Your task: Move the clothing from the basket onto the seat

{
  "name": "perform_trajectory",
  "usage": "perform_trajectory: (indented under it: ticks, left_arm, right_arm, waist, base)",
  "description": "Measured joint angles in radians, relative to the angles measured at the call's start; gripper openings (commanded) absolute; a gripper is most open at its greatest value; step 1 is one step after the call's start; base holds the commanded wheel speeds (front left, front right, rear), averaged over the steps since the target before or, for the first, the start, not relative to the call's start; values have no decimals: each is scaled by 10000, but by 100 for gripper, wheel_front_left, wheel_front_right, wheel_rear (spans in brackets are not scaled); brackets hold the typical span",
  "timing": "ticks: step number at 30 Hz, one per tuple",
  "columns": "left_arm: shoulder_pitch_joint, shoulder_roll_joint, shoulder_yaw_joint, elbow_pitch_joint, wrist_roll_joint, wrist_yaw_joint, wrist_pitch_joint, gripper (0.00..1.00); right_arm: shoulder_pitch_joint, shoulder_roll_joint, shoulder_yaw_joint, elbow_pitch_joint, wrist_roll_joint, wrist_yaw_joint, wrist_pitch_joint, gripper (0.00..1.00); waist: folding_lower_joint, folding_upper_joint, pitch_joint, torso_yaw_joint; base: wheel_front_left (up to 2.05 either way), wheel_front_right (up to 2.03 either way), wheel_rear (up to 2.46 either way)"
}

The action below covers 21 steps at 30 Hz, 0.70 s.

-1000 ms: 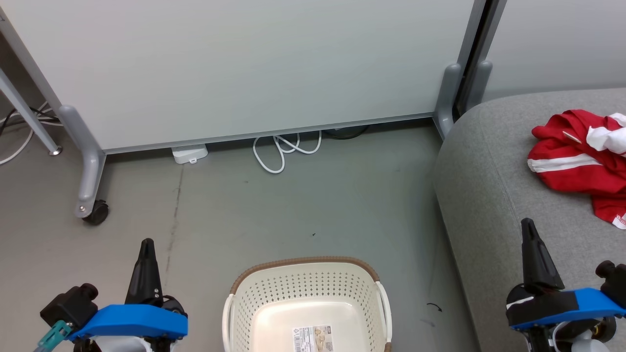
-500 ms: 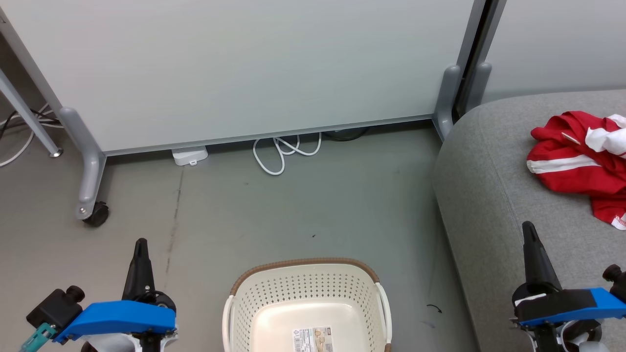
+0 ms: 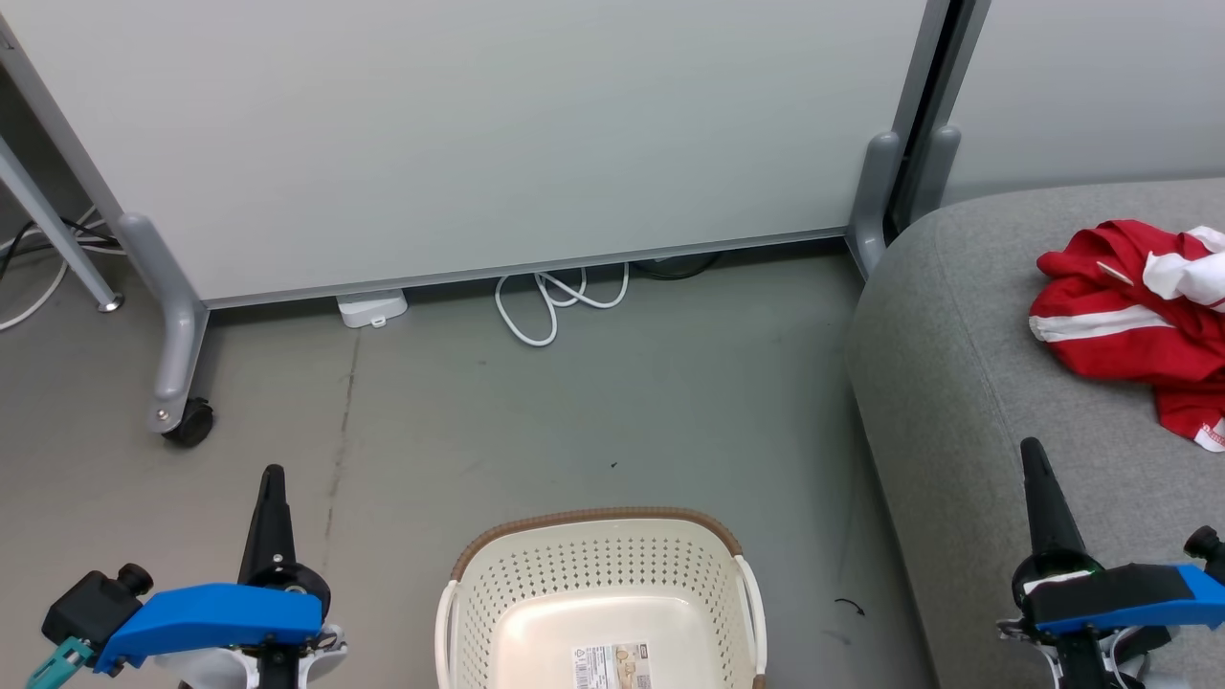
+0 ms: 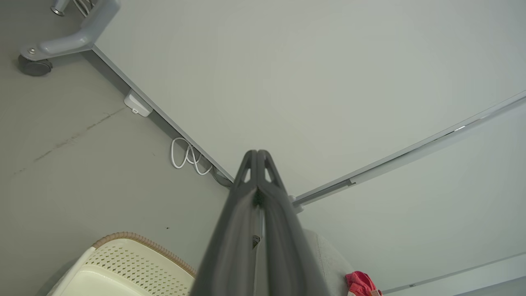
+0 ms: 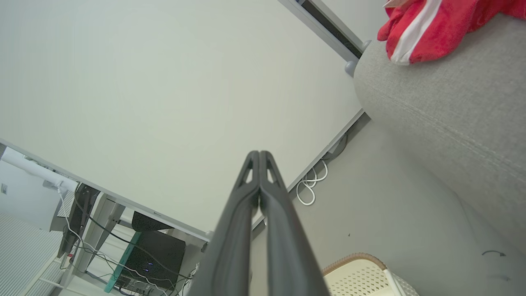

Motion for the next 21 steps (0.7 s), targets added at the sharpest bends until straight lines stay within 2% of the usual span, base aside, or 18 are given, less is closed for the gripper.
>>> perform_trajectory:
  ticks: [21]
  left_arm:
    - [-96, -4, 219, -79, -2123, -2, 566, 0]
  right_arm:
    - [-89, 0, -33, 100, 2268, 0, 552, 0]
  waist:
    - [0, 0, -76, -7]
  base:
    - [0, 0, 0]
